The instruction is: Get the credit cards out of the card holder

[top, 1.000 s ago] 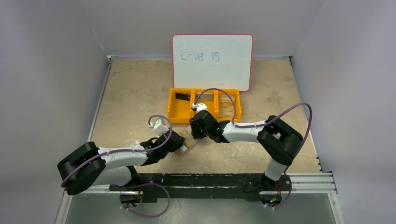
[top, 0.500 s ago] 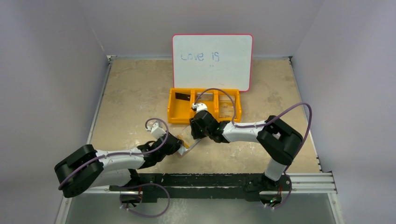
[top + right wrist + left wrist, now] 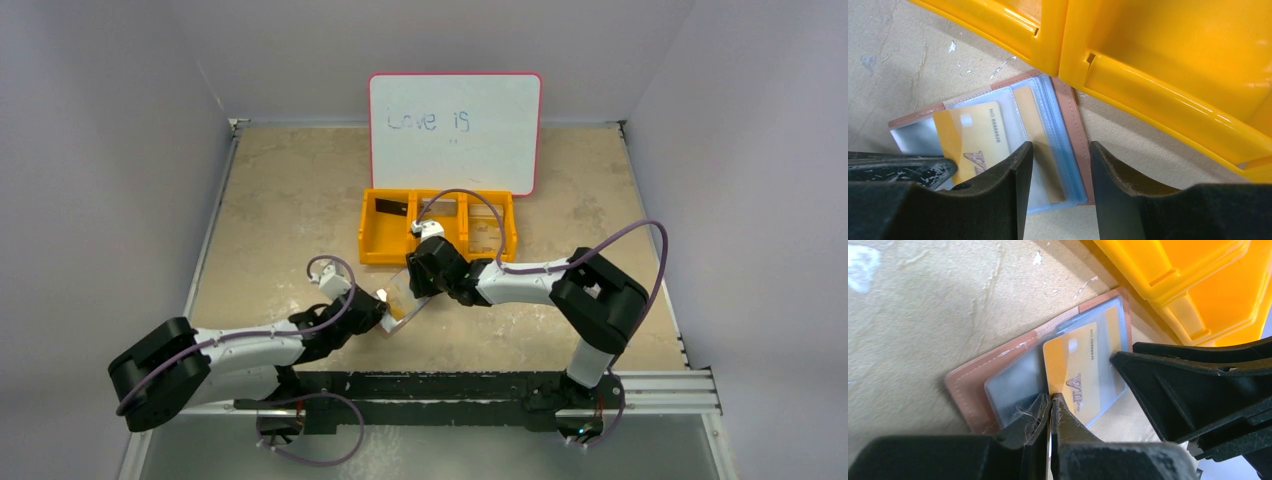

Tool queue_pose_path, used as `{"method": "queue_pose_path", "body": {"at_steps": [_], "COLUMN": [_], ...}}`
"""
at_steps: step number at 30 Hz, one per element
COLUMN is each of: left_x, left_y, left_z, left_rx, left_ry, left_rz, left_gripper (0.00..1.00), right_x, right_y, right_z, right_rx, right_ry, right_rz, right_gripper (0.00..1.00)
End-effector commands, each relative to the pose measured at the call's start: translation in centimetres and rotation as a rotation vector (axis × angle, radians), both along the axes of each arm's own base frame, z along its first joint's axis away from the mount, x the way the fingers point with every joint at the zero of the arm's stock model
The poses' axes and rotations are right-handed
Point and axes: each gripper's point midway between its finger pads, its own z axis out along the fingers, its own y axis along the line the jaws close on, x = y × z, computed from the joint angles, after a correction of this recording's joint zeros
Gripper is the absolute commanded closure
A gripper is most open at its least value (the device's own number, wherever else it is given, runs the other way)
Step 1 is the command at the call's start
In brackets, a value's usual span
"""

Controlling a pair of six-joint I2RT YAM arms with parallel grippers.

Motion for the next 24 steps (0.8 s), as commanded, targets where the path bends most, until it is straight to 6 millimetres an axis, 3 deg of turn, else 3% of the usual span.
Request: {"method": "queue_pose_path", "body": {"at_steps": [1,7,11,17,24], "left_x": [-1.8,-3.3,-3.3,-2.4,-1.4], "left_y": [2.9,3.4,4.4,6.0,5.2], "left_z": [-2.3,-3.4,-3.1,0.4,3.9], "left_rx": [0.103,0.138,0.192,0.281,0.218], "left_ry": [0.070,0.130,0.127,0.066,-0.026], "left_rz": [0.010,-0.033,-0.020,0.004,-0.003], "left_gripper": [1.00,1.00,1.00,1.00,1.00], "right_x": [-2.6,-2.6,-2.5,-2.7,-2.4], "right_y": [-4.5,-4.6,-4.2,-3.6,-1.5], "right_z": [-4.7,-4.7,-4.4,-3.2,1.1], "right_rx": [-0.211,-0.213,-0.201,-0.159,-0.033], "right_ry": [0.116,0.119,0.118,0.120,0.075], "right_rz": [-0.004,-0.007,-0.003,0.004,0.053], "right_gripper": [0.53,0.53,0.53,0.51,0.47]}}
